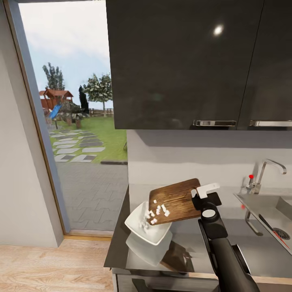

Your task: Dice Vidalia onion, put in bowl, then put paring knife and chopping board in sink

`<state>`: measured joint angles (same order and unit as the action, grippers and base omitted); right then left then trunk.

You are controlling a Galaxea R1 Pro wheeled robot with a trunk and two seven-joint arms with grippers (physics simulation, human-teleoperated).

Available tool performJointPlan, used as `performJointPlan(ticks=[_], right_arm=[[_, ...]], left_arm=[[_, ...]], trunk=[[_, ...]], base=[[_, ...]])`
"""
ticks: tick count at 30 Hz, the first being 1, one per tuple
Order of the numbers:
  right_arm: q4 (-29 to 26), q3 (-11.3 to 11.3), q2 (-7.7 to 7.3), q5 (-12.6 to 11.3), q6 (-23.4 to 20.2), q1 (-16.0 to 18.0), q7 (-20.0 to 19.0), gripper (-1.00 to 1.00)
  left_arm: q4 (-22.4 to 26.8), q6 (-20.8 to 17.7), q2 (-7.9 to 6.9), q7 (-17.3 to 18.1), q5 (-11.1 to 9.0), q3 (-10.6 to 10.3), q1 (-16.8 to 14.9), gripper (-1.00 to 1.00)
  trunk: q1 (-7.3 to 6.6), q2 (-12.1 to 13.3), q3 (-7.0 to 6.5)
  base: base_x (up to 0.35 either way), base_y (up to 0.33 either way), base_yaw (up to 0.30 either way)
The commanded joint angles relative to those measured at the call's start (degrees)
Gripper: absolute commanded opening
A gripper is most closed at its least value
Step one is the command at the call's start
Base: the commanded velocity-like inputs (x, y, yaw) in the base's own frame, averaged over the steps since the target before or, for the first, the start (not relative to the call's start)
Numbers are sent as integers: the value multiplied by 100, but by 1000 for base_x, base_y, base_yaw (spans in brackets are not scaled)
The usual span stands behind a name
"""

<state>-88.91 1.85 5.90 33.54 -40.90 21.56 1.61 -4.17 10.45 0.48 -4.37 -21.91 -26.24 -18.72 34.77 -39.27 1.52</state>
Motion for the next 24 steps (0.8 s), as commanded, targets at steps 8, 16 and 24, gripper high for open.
performJointPlan(ticks=[8, 16, 24], right_arm=[[-4, 8, 16, 226, -24, 6, 15, -100], [-51, 8, 17, 232, -24, 13, 15, -100], [-223, 8, 17, 232, -30, 15, 15, -100]], left_arm=[[-22, 31, 5, -4, -43, -46, -9, 100], [-22, 16, -3, -29, -45, -39, -9, 100], [-22, 16, -38, -29, -42, -46, -9, 100]], trunk=[[2, -9, 11], [2, -9, 11], [2, -9, 11]], base=[[0, 0, 0], [0, 0, 0], [0, 0, 0]])
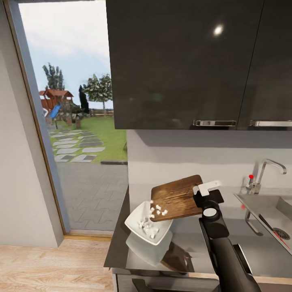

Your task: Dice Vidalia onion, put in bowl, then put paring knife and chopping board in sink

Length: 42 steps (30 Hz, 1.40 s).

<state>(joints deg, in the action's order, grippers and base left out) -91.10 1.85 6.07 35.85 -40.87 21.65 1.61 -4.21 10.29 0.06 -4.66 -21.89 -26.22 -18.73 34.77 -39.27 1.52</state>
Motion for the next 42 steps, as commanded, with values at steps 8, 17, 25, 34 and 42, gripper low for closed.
performJointPlan(ticks=[8, 17, 25, 34, 42], right_arm=[[-22, 16, 15, 1, -35, 5, 15, -100], [-22, 40, 77, 2, -35, 6, 15, -100], [-22, 43, 78, 9, -36, 73, 15, -100], [-32, 8, 68, -117, 21, 76, -34, -100], [-40, -637, -234, -1770, 32, 76, -190, -100]], left_arm=[[-18, 30, 3, 0, -45, -48, -8, 100], [-18, 29, 3, 0, -44, -45, -8, 100], [-18, 26, 3, 0, -45, -47, -8, 100], [-18, 26, 3, 0, -45, -48, -8, 100], [-18, 33, 21, 14, -44, -43, -8, 100]], trunk=[[2, -9, 11], [2, -9, 11], [2, -9, 11], [2, -9, 11], [2, -9, 11]], base=[[0, 0, 0], [0, 0, 0], [0, 0, 0], [0, 0, 0], [0, 0, 0]])
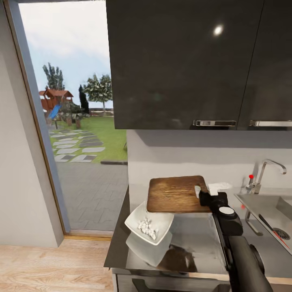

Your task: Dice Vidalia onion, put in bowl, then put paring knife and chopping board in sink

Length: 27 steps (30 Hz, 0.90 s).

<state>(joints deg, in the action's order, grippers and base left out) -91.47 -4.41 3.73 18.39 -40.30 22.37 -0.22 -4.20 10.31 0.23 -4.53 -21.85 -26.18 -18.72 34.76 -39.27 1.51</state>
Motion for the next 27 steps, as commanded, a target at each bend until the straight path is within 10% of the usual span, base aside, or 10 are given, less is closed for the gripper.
performJointPlan(ticks=[1, 3, 6, 22, 27], right_arm=[[0, -112, -104, -278, -27, 5, -97, -100], [14, -344, -500, -1001, -41, 5, -340, -100], [54, -425, -740, -1346, -40, 5, -443, -100], [143, -446, -772, -1374, -32, 5, -228, -100], [220, -1057, -739, -1380, -30, 5, -199, -100]], left_arm=[[-19, 32, 2, 2, -51, -47, -9, 100], [-17, 33, -9, -4, -48, -51, -9, 100], [-7, 39, -3, -2, -45, -48, -9, 100], [-10, 50, 31, 7, -30, -54, -9, 100], [-18, 50, 39, 7, -30, -54, -9, 100]], trunk=[[2, -9, 12], [2, -9, 12], [2, -9, 12], [2, -9, 12], [2, -9, 12]], base=[[0, 0, 0], [0, 0, 0], [0, 0, 0], [-21, -95, 0], [-79, -306, 0]])
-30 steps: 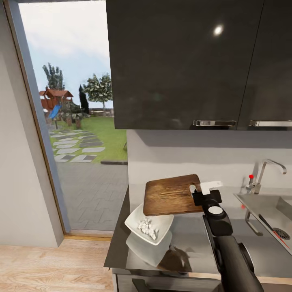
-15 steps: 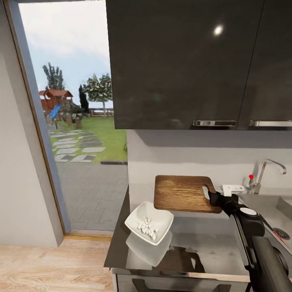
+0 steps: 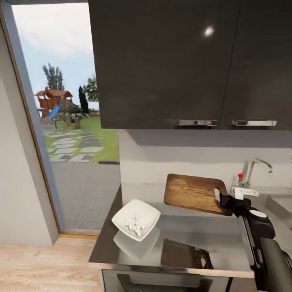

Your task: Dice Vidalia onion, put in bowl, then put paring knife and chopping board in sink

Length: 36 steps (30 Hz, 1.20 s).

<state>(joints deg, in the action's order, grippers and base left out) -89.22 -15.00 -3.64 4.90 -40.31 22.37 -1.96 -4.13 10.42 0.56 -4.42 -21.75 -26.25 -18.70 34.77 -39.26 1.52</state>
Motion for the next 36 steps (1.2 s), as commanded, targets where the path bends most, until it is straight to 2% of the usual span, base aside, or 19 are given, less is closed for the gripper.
performJointPlan(ticks=[1, 9, 16, 18, 20, 22, 25, 27, 30, 34, 36], right_arm=[[-2, -78, 1, -31, -27, 4, -24, -100], [6, -200, 1, -33, -22, 4, -3, -100], [248, -228, -2, -33, -23, 4, 339, -100], [329, -318, -2, -33, -22, 4, 437, -100], [387, -453, 2, -34, -9, 4, 787, -100], [584, -518, 12, -73, 265, 4, 1463, -100], [842, -530, 20, -212, 792, 4, 2125, -100], [893, -530, 21, -478, 957, 4, 2575, -100], [958, -527, 21, -1004, 1087, 4, 3383, -100], [1093, -520, 22, -1212, 1742, 4, 4307, -100], [1115, -508, 80, -1460, 1966, 4, 4763, -100]], left_arm=[[-26, 39, 6, -4, -40, -47, -11, 100], [-27, 39, 6, -5, -40, -47, -11, 100], [-27, 35, 8, -3, -40, -47, -11, 100], [-27, 33, 6, 1, -40, -47, -11, 100], [-27, 33, 6, -1, -40, -47, -11, 100], [-27, 37, 1, 0, -40, -47, -11, 100], [-27, 38, 1, -4, -40, -47, -11, 100], [-27, 39, -1, -6, -40, -47, -11, 100], [-27, 39, -2, -6, -40, -47, -11, 100], [-20, 70, -24, -6, -40, -47, -11, 100], [-18, 189, -33, -6, -40, -47, -11, 100]], trunk=[[1, -9, 11], [1, -9, 11], [1, -9, 11], [1, -9, 11], [1, -9, 11], [1, -9, 11], [1, -9, 11], [1, -9, 11], [1, -9, 11], [1, -9, 11], [1, -9, 11]], base=[[-80, -309, 0], [-19, -314, 0], [-83, -315, 0], [-179, -304, 0], [-166, -307, 0], [-133, -316, 0], [-98, -326, 0], [-85, -329, 0], [-52, -330, 0], [-8, -330, 0], [-1, -176, 0]])
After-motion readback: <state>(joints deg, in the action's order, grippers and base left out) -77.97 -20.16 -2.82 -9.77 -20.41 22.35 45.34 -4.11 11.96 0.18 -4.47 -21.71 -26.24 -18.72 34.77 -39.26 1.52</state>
